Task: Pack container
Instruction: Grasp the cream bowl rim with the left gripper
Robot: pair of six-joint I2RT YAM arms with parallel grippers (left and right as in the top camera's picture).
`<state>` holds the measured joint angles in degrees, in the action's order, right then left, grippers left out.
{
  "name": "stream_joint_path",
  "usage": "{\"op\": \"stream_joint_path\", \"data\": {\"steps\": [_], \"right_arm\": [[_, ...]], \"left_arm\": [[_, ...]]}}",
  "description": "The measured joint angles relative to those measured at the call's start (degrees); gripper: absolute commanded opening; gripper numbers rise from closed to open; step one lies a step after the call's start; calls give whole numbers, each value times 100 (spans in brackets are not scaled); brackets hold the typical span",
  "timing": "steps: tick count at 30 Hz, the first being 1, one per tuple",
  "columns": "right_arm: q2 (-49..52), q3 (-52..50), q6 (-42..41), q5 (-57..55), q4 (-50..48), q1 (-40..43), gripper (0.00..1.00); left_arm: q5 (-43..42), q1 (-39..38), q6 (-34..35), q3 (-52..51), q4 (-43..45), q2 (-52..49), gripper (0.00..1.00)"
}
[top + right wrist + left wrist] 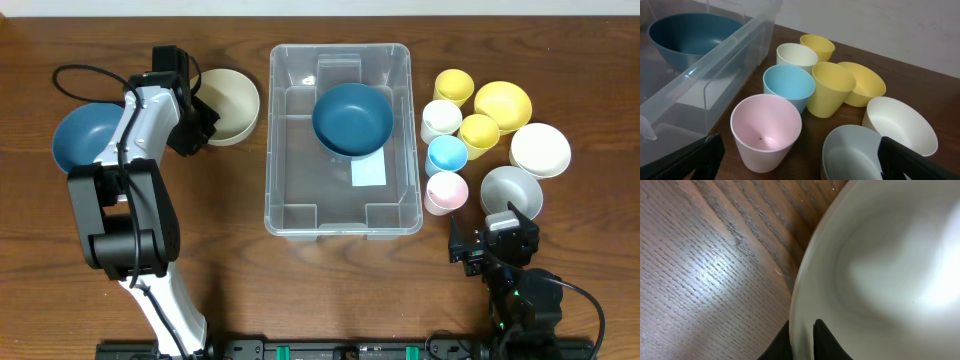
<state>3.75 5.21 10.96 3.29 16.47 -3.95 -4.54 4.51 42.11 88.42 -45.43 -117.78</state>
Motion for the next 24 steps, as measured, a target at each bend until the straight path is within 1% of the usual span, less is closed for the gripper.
{"op": "stream_joint_path", "data": {"steps": [7,12,18,21,24], "right_arm": [[0,0,0,0,0,0,99],[0,0,0,0,0,0,99],[0,0,0,-2,0,0,99],[0,0,0,0,0,0,99],[0,0,0,0,-2,0,99]], "left_arm": [[-22,39,-39,0,70,20,6],[-22,247,-326,2,55,389,6],[-52,398,-579,57,55,1751,6],[-216,286,-776,122,61,2568,6],[-415,-9,-977,175,70,3185,6]]}}
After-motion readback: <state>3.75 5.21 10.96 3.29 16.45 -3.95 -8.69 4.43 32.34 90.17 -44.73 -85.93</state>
